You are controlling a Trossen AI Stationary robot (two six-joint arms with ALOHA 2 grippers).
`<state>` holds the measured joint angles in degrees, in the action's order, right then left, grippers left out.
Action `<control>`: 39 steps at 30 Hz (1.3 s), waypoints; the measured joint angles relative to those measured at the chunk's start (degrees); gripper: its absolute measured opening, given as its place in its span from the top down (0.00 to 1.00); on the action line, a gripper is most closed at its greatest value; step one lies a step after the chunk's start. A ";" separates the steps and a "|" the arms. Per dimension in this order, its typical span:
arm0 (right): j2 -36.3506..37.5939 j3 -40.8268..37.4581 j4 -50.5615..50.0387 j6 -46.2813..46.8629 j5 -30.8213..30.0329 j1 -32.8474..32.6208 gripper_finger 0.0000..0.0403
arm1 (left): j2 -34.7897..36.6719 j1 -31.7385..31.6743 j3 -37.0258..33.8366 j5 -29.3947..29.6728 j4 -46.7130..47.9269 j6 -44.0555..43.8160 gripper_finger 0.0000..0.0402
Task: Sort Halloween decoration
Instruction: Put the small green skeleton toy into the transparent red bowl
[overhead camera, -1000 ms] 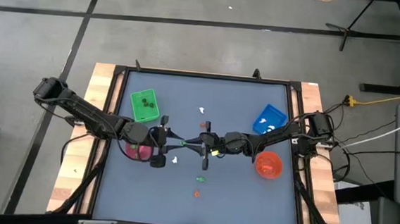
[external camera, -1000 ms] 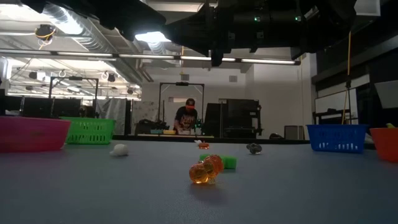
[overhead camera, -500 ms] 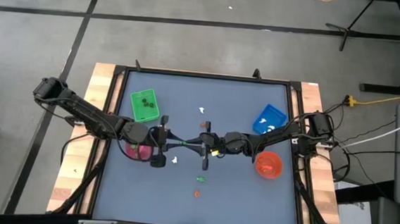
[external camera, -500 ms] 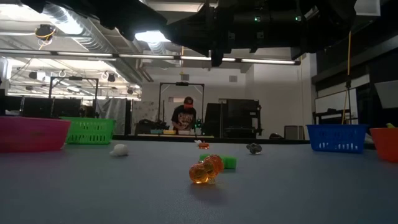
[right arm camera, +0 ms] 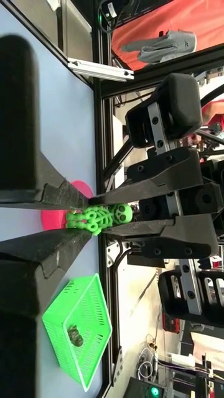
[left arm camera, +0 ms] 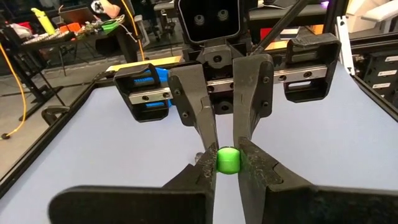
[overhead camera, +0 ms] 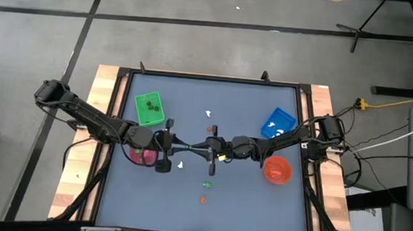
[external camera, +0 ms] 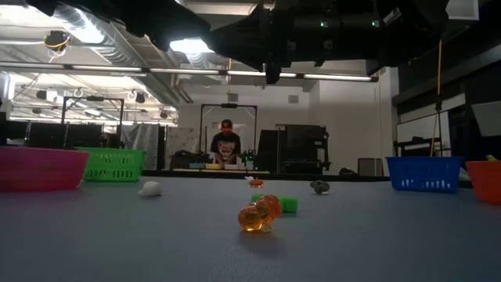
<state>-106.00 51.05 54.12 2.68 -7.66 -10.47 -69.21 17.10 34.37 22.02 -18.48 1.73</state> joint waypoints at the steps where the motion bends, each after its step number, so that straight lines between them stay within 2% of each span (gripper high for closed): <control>1: 0.00 0.00 -0.01 0.00 0.17 0.01 0.88 | 0.00 0.00 0.00 -0.02 0.00 0.01 0.93; 7: 0.00 0.00 0.00 0.02 0.72 0.01 0.85 | 0.00 0.00 0.00 -0.04 0.00 -0.01 0.93; 17: 0.00 0.00 -0.78 0.35 1.64 -0.01 0.55 | 0.01 0.00 0.00 0.00 0.04 -0.06 0.93; 23: 1.44 0.00 -7.06 0.46 3.74 -0.01 0.48 | 3.39 0.17 0.00 -0.02 3.88 -2.35 0.93; 29: 2.82 0.01 -15.84 0.48 4.47 -0.01 0.47 | 9.76 0.22 0.00 -2.02 19.65 -13.17 0.93; 34: 2.82 0.02 -21.50 0.48 5.31 -0.01 0.47 | 14.34 0.24 0.00 -7.49 37.95 -23.54 0.93; 39: 2.82 0.02 -25.44 0.48 5.33 -0.01 0.47 | 15.65 0.24 0.00 -12.62 55.86 -33.20 0.93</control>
<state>-103.18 51.07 28.68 3.16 -2.33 -10.48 -53.56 17.34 34.37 9.40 37.38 -31.47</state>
